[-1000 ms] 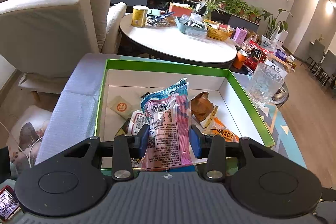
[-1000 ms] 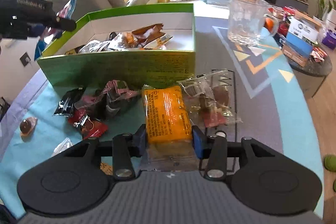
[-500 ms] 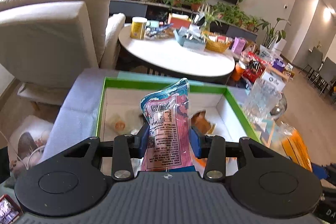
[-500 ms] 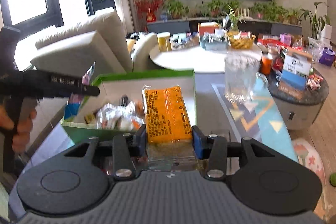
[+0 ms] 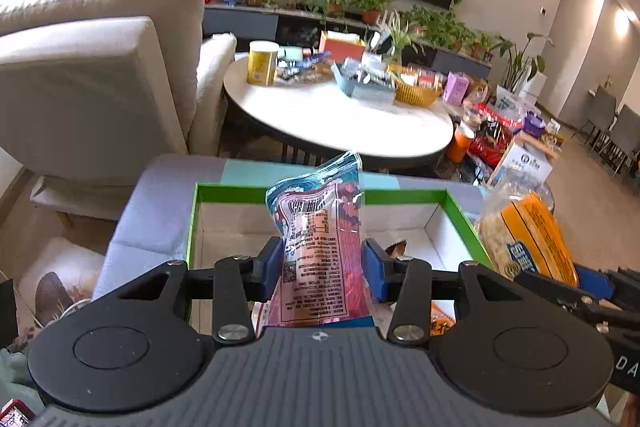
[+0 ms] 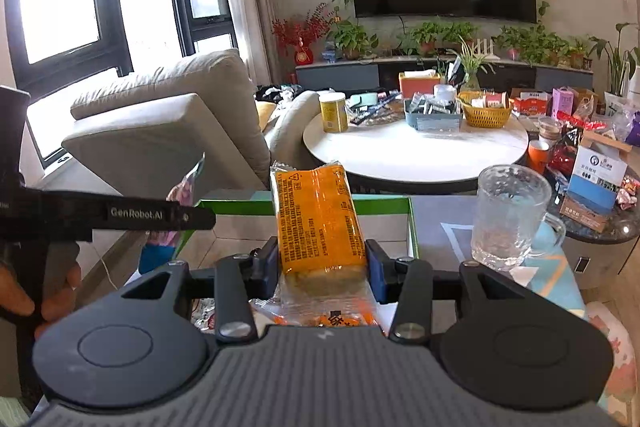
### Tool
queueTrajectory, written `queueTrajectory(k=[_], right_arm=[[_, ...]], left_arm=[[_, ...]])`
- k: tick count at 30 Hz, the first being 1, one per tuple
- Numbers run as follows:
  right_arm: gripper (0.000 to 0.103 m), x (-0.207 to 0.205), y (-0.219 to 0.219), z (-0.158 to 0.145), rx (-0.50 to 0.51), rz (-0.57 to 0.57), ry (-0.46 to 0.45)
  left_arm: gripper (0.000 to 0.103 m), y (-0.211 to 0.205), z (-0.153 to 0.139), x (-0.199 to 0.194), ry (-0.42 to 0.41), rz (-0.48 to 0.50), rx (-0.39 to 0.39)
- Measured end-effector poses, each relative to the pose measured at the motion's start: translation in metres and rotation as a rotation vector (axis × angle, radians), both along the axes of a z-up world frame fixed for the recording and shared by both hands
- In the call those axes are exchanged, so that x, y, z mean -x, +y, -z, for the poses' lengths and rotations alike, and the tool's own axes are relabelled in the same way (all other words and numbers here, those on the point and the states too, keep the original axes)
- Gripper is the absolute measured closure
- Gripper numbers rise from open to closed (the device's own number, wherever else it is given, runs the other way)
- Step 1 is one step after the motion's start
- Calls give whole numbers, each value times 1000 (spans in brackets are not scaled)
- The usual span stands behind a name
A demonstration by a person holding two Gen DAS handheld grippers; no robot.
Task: Organize snacks
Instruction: 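Carry the orange bag over the box with the right tool while the left holds the pink packet there, then open both tools to drop the snacks into the box and withdraw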
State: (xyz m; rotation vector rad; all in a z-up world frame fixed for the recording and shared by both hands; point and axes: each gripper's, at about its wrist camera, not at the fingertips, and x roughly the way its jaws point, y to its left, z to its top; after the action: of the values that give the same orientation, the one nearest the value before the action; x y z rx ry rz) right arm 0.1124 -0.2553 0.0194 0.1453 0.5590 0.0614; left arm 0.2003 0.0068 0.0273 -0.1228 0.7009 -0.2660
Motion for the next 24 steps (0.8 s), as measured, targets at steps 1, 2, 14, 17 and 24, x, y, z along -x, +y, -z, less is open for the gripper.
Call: queueTrajectory(k=[1, 2, 14, 17, 24], right_arm=[[55, -4, -1, 3, -3, 1, 10], [55, -4, 0, 4, -4, 1, 17], [55, -29, 6, 30, -17, 17, 121], [54, -31, 10, 36, -6, 22, 141], [54, -17, 13, 31, 10, 28, 125]], left_arm=[[63, -1, 4, -3, 12, 3, -4], [62, -2, 8, -7, 25, 3, -10], [50, -3, 31, -20, 125, 8, -27], [50, -2, 29, -18, 122, 10, -24], [50, 6, 18, -2, 98, 11, -9]])
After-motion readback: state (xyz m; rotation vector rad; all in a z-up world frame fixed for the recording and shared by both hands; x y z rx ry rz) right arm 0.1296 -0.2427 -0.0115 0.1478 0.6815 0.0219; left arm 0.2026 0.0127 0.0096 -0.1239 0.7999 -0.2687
